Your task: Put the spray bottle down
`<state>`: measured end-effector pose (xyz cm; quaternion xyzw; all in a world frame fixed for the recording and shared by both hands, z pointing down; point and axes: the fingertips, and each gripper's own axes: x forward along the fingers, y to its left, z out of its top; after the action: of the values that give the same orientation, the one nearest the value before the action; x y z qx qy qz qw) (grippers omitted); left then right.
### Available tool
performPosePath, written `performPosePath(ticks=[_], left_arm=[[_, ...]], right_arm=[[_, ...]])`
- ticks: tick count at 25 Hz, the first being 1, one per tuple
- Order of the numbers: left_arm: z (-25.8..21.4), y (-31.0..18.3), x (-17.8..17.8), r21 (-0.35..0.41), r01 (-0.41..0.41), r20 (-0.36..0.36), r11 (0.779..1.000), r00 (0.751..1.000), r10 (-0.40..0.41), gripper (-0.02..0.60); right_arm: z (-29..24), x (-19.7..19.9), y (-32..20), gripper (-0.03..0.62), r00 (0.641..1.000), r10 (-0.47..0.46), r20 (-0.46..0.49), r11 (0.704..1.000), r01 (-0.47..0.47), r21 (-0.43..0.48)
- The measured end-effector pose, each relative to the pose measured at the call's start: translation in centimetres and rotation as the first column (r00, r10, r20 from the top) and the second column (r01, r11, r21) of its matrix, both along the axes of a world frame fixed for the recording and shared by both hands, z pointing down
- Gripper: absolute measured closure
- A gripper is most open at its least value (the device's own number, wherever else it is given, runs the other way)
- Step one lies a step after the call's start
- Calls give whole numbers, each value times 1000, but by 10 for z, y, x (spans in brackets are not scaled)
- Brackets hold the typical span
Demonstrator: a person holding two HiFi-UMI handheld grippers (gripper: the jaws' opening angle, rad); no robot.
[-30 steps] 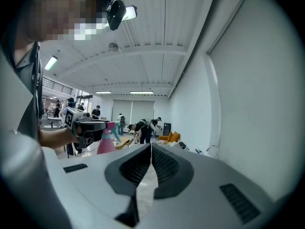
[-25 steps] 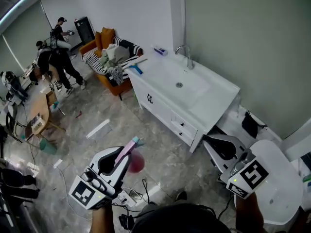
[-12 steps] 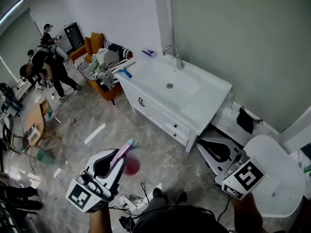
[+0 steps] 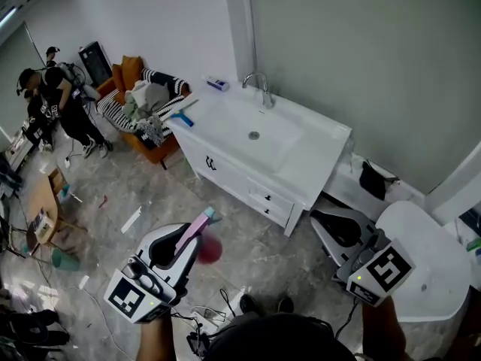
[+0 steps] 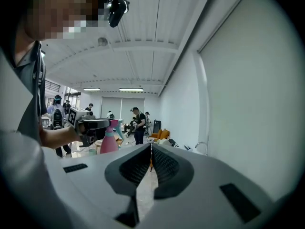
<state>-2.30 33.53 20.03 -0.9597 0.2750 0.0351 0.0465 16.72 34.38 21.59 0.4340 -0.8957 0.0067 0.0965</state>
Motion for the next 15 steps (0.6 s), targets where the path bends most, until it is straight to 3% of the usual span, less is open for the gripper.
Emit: performPosePath(ticks=[15], left_arm=[[7, -38, -47, 1, -34, -32, 999, 999, 34, 515]], right_arm=[[7, -60, -33, 583, 1000, -1, -19, 1000, 1, -4]])
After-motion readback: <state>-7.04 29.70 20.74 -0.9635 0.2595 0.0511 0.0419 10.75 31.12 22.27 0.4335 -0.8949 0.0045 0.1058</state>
